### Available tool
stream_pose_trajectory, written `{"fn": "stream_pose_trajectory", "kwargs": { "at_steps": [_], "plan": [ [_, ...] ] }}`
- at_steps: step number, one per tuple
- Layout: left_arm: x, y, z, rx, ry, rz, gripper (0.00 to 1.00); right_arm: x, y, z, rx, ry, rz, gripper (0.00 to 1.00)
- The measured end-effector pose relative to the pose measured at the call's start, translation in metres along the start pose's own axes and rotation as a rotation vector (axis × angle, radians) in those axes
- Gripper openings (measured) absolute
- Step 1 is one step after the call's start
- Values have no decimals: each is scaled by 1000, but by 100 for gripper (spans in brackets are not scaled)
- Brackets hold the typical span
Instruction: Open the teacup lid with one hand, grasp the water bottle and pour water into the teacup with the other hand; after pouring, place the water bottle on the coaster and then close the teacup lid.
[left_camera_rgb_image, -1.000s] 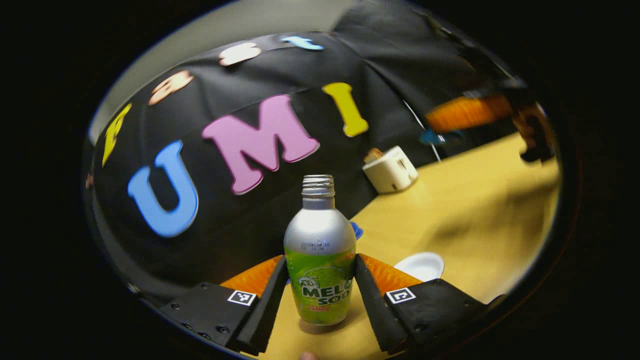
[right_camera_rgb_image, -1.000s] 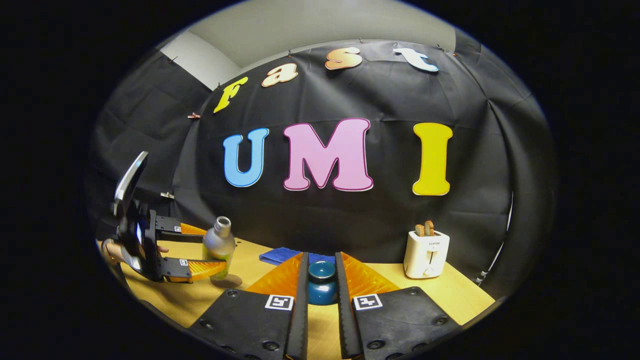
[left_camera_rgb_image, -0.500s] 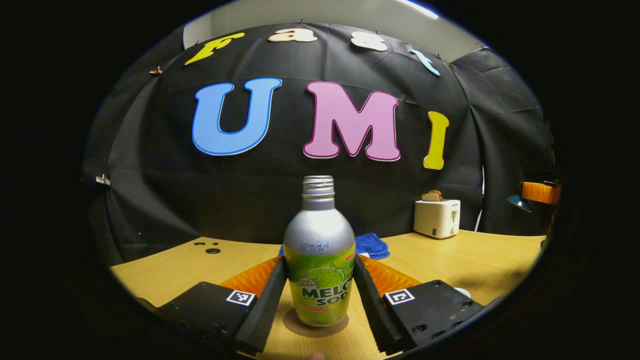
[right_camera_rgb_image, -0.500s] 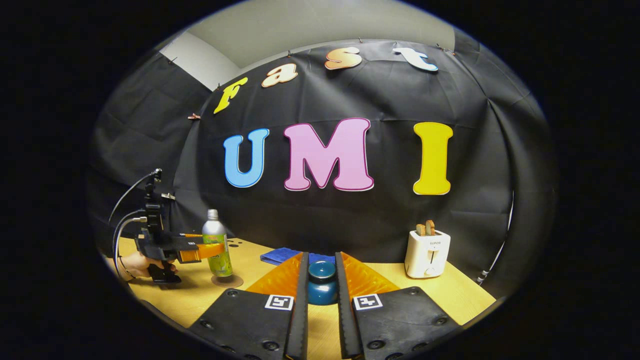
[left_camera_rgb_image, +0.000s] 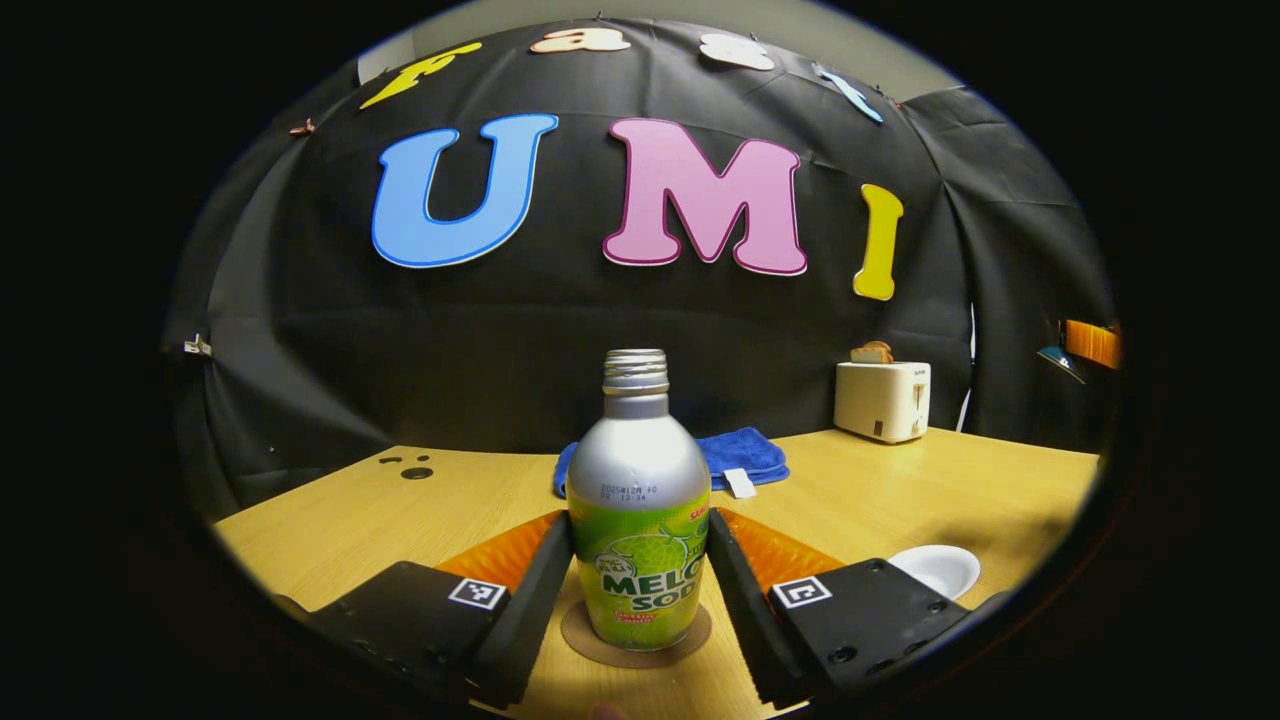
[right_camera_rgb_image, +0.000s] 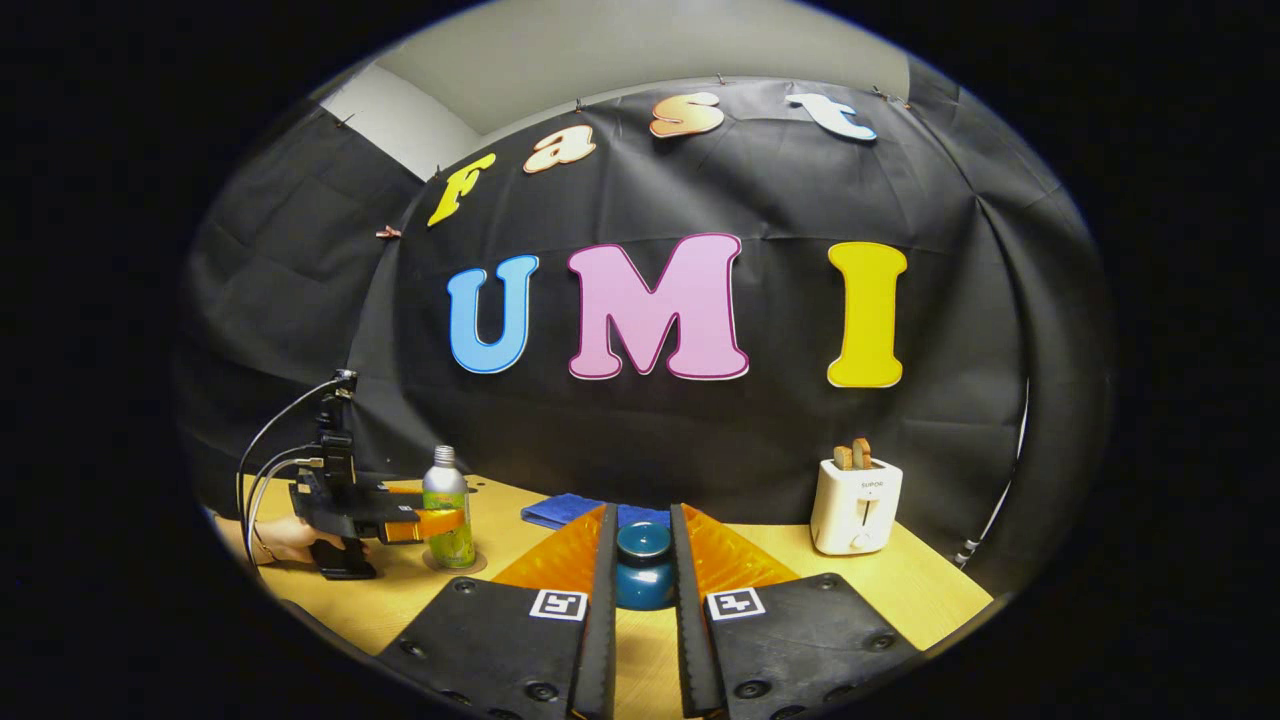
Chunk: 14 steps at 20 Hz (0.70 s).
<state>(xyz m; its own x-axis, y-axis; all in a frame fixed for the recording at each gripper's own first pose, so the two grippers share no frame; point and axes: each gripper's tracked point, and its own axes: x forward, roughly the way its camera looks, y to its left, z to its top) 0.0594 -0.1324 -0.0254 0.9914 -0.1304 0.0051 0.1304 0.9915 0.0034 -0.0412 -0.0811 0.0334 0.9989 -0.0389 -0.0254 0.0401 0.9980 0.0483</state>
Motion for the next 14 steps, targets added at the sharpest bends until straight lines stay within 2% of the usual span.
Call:
{"fn": "stream_pose_trajectory", "kwargs": {
  "at_steps": [1,4,5,7,11,14],
  "plan": [
    [0,2,-1,1,2,10,82,1,0,0,3,1,2,29],
    [2,7,-9,4,34,52,84,1,1,-1,5,2,3,34],
    [0,9,-11,3,48,61,93,1,1,-1,5,3,4,34],
    [-7,8,-14,-13,66,62,98,2,4,-4,8,8,11,29],
    [-39,9,-19,-44,99,64,98,8,30,-19,51,49,83,29],
    [-57,7,-8,-75,49,68,98,14,65,-36,94,88,161,29]
  ]
}}
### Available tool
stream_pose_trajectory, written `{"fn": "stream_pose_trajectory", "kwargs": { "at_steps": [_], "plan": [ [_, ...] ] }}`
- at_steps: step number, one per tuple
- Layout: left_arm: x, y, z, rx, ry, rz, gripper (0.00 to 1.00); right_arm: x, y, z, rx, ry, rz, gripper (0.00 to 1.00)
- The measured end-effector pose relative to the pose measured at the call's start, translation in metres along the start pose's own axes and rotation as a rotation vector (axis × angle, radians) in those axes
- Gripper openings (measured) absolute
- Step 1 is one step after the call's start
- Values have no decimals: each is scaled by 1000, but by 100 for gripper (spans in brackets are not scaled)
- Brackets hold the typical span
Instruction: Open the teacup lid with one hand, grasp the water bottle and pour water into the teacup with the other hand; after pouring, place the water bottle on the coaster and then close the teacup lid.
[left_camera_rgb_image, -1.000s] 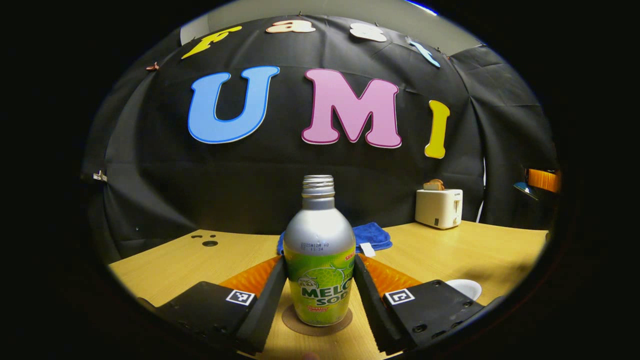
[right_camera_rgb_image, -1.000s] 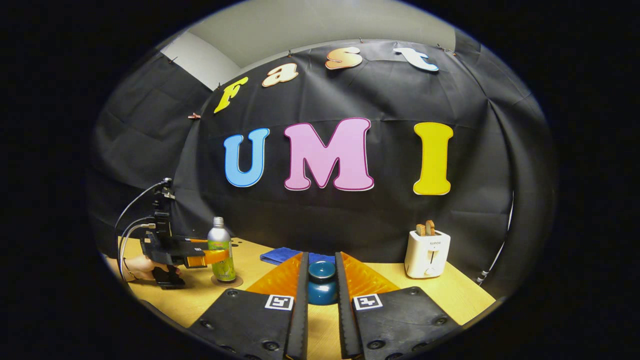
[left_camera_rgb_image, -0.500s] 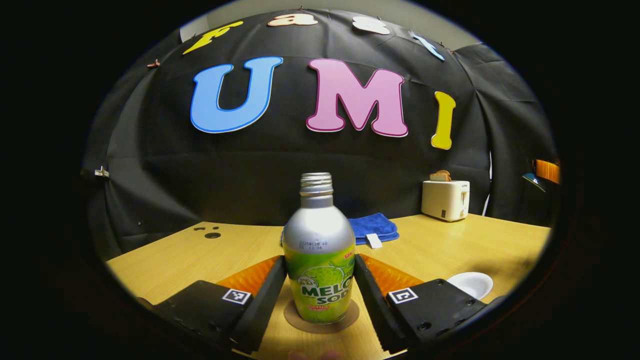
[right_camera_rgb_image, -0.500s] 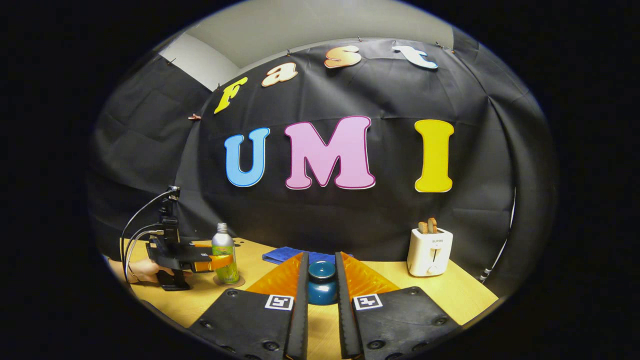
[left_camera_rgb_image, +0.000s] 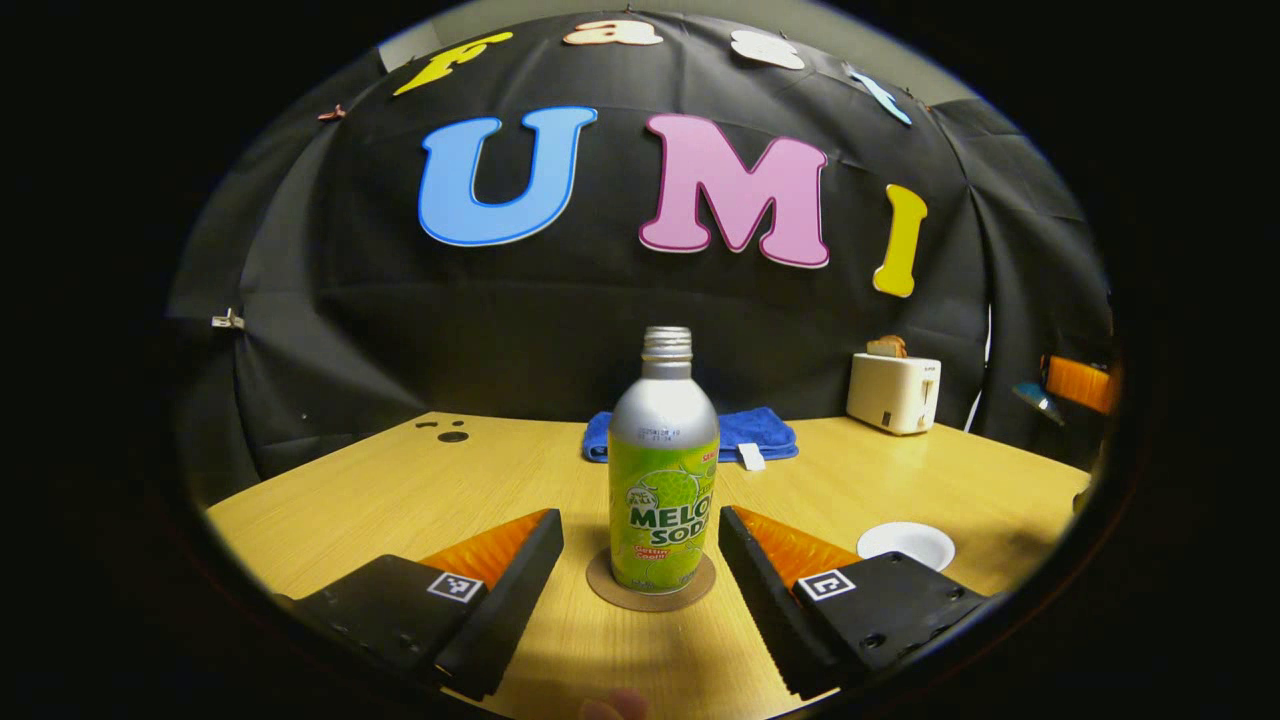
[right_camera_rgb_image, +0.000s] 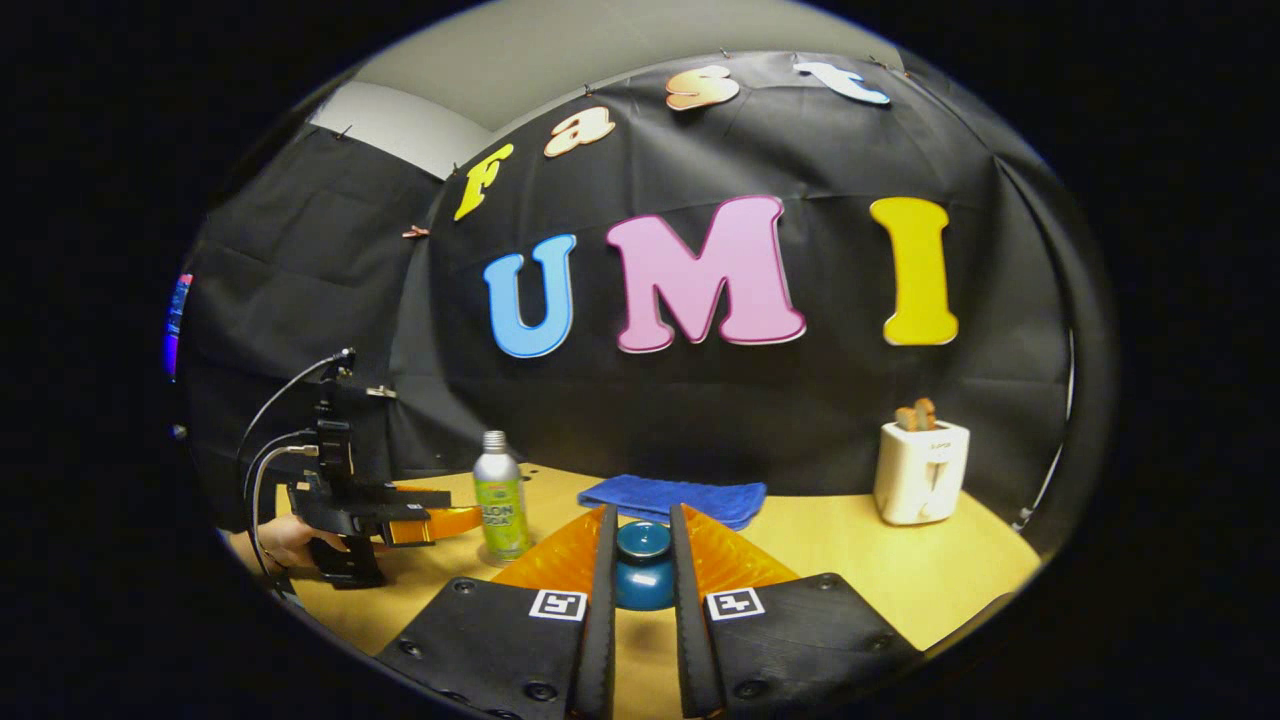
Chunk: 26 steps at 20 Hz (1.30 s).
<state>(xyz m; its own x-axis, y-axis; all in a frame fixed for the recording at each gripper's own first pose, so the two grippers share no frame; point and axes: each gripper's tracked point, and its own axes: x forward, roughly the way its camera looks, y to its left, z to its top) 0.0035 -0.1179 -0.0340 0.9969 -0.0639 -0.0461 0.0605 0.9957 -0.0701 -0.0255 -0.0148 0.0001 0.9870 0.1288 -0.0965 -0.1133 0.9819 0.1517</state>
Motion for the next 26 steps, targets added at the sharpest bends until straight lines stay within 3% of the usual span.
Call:
{"fn": "stream_pose_trajectory", "kwargs": {
  "at_steps": [7,19,26],
  "plan": [
    [-35,2,24,59,-101,-14,98,33,33,-41,20,99,16,29],
    [-37,15,27,78,-101,-16,98,63,61,-100,-61,297,39,29],
    [-32,17,19,61,-83,-26,98,68,57,-111,-66,325,27,29]
  ]
}}
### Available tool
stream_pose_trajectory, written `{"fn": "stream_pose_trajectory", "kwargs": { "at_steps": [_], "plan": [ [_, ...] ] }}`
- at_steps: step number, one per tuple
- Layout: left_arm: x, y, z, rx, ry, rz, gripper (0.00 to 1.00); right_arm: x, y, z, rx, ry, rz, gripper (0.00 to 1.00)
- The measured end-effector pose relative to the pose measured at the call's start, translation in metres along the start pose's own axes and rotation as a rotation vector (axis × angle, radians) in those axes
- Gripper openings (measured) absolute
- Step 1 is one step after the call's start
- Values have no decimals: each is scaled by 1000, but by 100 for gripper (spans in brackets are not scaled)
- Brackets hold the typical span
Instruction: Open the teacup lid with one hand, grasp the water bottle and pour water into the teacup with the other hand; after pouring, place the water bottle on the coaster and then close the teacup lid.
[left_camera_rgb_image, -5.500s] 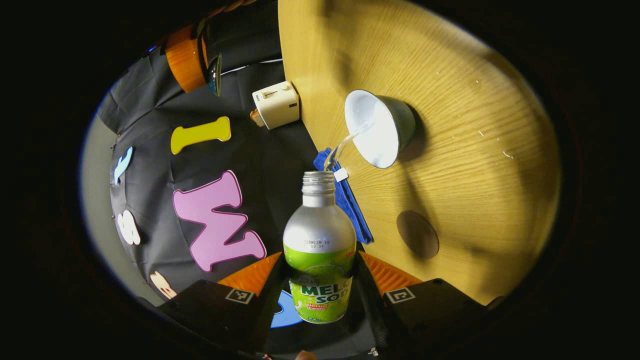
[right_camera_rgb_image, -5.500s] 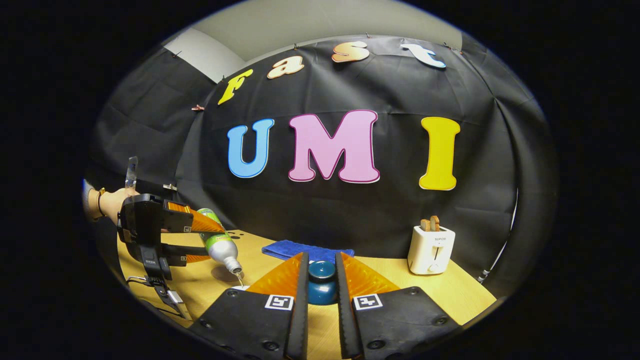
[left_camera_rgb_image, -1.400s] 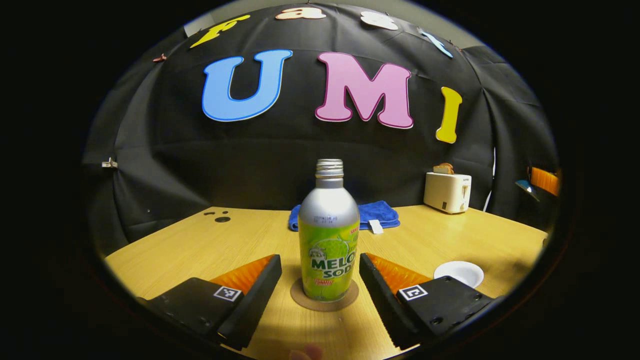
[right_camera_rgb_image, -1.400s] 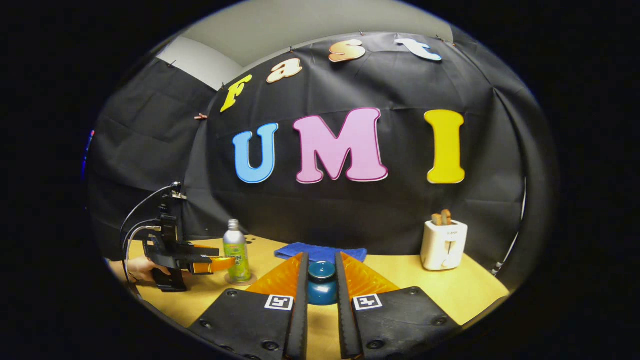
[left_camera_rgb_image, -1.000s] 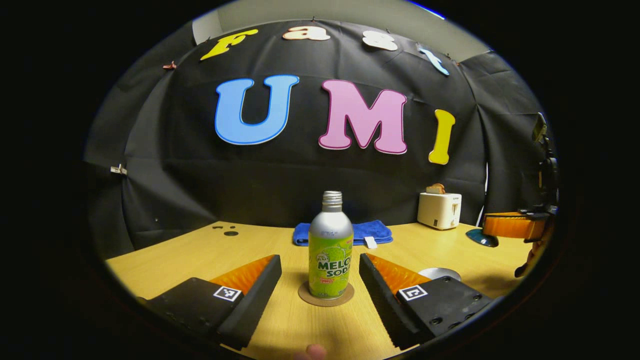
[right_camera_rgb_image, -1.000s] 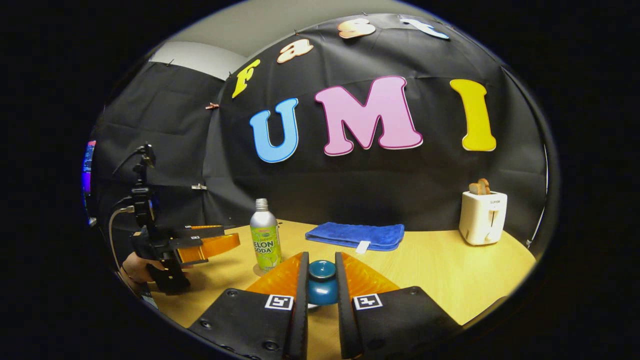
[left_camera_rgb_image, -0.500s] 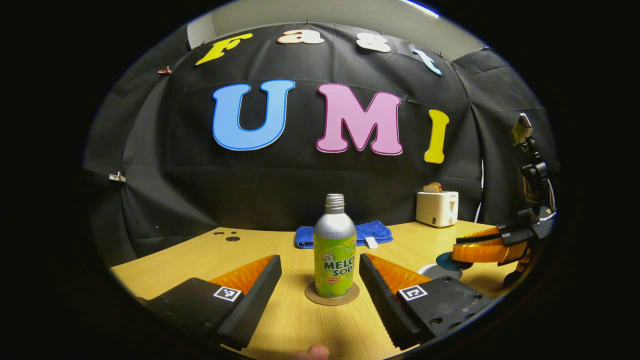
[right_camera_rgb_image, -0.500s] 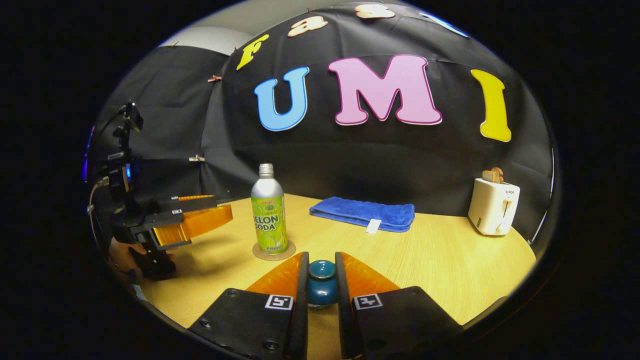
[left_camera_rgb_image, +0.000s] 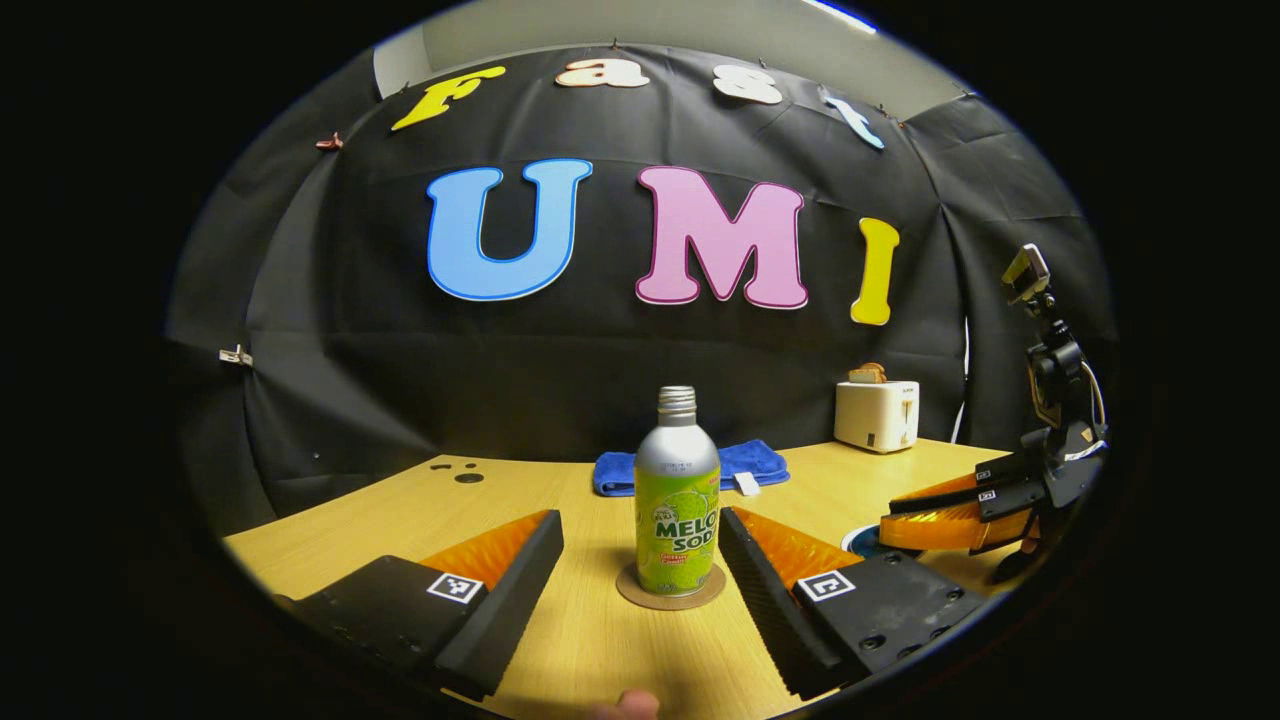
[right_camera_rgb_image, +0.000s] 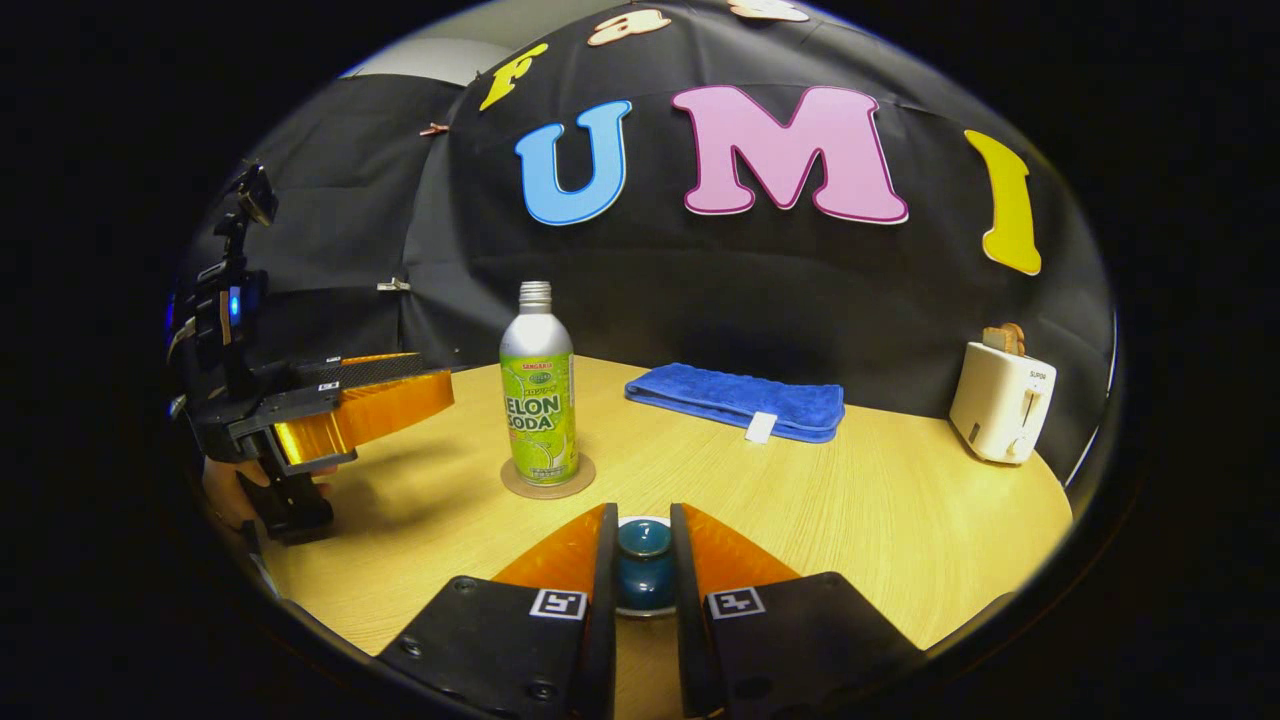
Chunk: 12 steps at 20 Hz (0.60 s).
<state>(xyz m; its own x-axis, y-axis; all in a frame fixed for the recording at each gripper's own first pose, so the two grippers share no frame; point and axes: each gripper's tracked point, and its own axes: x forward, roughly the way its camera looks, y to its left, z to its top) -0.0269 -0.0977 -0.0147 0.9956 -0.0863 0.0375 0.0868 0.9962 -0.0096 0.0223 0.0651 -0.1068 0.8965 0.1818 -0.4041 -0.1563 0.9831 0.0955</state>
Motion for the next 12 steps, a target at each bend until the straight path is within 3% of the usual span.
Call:
{"fn": "stream_pose_trajectory", "kwargs": {
  "at_steps": [4,6,9,11,12],
  "plan": [
    [1,1,-2,-2,5,1,98,2,3,-3,-4,10,16,31],
    [1,1,-2,1,4,3,99,0,3,0,-1,2,20,39],
    [1,2,0,6,-1,4,98,-7,-5,13,-6,-41,-12,79],
    [1,2,0,7,-1,4,98,-17,-9,31,2,-108,-26,90],
    [0,2,-1,7,-1,4,98,-23,-11,41,7,-146,-36,90]
  ]
}}
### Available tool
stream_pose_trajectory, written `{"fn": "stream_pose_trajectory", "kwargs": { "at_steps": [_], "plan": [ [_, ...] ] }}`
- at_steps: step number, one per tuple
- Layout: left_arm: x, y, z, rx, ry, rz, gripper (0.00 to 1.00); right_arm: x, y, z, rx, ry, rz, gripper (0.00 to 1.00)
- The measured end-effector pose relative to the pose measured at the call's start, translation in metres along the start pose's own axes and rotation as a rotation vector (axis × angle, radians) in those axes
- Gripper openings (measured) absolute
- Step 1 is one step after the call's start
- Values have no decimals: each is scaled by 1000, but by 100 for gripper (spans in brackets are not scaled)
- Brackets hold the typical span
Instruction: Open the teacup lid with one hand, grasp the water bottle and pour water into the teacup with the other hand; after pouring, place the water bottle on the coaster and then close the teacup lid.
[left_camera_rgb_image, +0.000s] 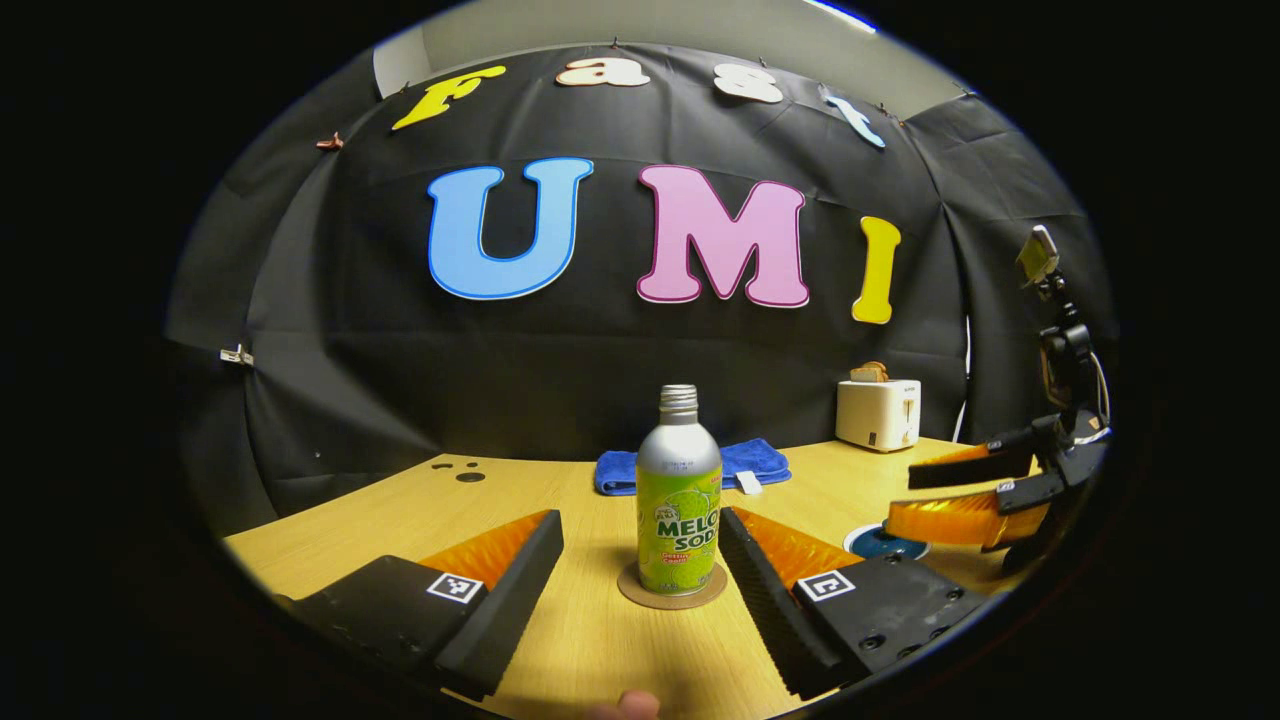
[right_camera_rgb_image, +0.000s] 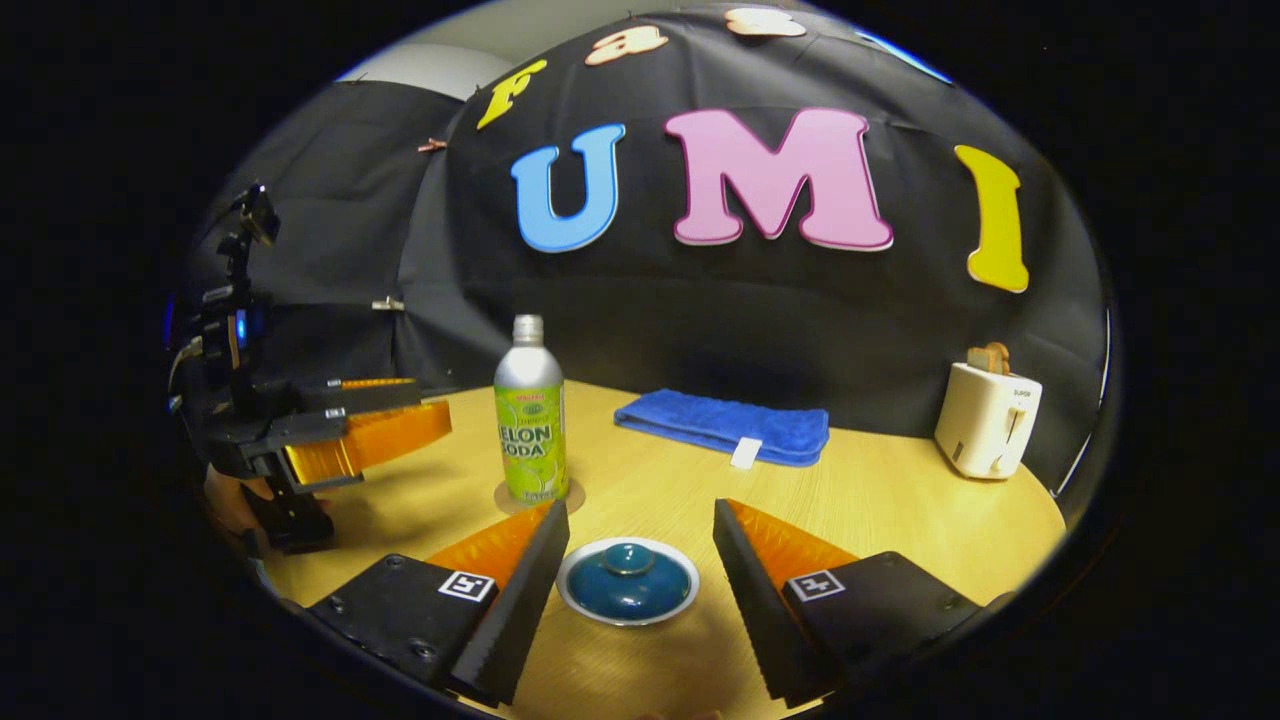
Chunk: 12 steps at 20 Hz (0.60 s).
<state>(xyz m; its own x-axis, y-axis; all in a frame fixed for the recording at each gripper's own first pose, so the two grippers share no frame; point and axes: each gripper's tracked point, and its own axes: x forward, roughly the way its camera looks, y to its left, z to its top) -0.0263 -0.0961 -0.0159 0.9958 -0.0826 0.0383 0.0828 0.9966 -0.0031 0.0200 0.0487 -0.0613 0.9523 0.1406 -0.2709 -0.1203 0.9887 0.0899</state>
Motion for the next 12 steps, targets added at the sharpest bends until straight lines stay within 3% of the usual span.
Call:
{"fn": "stream_pose_trajectory", "kwargs": {
  "at_steps": [3,6,12],
  "plan": [
    [0,-2,1,-3,-1,-4,98,-18,-16,32,1,-115,-59,98],
    [-2,-8,3,-4,-8,-13,98,-42,-31,60,7,-214,-102,98],
    [-6,-17,10,8,-23,-21,98,-78,-60,74,1,-286,-145,98]
  ]
}}
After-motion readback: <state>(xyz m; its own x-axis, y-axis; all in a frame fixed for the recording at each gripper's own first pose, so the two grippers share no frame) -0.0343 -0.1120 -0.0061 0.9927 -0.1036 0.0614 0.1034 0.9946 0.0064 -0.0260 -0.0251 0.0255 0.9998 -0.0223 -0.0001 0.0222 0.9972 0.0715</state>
